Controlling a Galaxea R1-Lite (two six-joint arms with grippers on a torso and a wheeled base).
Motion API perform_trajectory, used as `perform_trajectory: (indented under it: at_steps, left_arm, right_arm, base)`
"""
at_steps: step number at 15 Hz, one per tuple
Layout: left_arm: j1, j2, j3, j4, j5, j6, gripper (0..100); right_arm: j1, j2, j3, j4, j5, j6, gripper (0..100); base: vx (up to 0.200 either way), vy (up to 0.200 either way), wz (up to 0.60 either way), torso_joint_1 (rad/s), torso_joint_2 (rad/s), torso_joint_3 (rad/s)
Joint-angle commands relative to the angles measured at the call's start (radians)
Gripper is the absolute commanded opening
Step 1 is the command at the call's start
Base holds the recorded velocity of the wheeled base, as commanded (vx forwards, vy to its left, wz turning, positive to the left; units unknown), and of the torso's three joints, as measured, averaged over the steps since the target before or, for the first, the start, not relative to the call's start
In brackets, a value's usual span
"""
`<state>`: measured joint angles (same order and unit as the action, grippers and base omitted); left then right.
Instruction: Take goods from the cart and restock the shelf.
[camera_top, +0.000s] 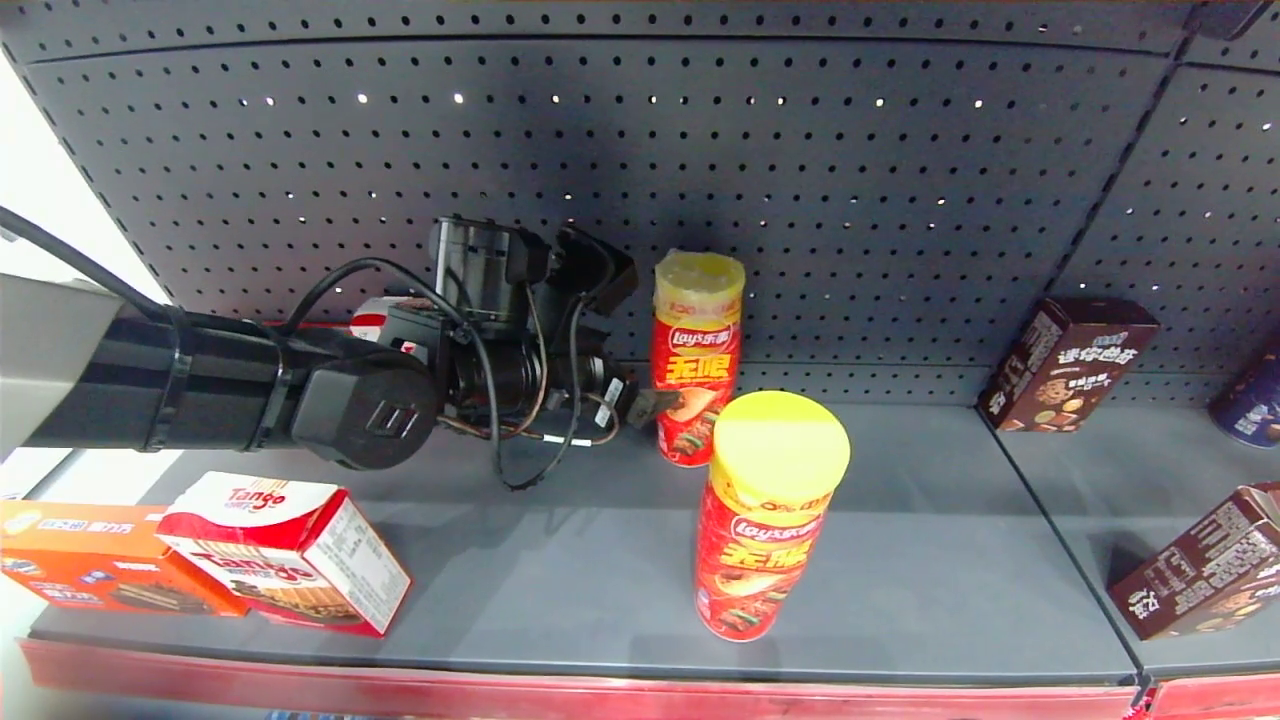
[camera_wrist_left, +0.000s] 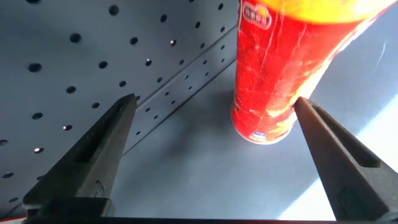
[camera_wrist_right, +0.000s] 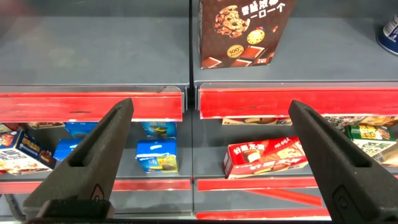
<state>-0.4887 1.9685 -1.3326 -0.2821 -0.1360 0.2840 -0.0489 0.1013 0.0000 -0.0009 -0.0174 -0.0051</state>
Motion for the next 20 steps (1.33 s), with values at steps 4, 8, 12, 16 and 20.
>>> perform_trajectory:
  at_steps: [4, 8, 12, 16, 20]
  left_arm:
    - [-0.011, -0.114, 0.072, -0.017, 0.036, 0.009, 100]
    - [-0.007, -0.145, 0.156, -0.040, 0.148, 0.081, 100]
    - [0.002, -0.068, 0.128, -0.075, 0.211, 0.076, 100]
    - [0.001, 0.016, 0.055, -0.081, 0.217, 0.073, 100]
    - [-0.004, 0.035, 0.041, -0.081, 0.223, 0.072, 100]
  right_arm:
    - [0.000, 0.002, 0.000, -0.001, 0.001, -0.001, 100]
    - [0.000, 0.002, 0.000, -0.001, 0.001, 0.001, 100]
    - [0.000, 0.002, 0.000, -0.001, 0.001, -0.001, 100]
    - [0.000, 0.002, 0.000, -0.001, 0.001, -0.001, 100]
    - [0.000, 0.002, 0.000, -0.001, 0.001, 0.001, 100]
  base:
    - [0.000, 0.000, 0.00, 0.000, 0.00, 0.000]
    - [0.000, 0.000, 0.00, 0.000, 0.00, 0.000]
    - [0.000, 0.000, 0.00, 0.000, 0.00, 0.000]
    - [0.000, 0.000, 0.00, 0.000, 0.00, 0.000]
    - [0.000, 0.000, 0.00, 0.000, 0.00, 0.000]
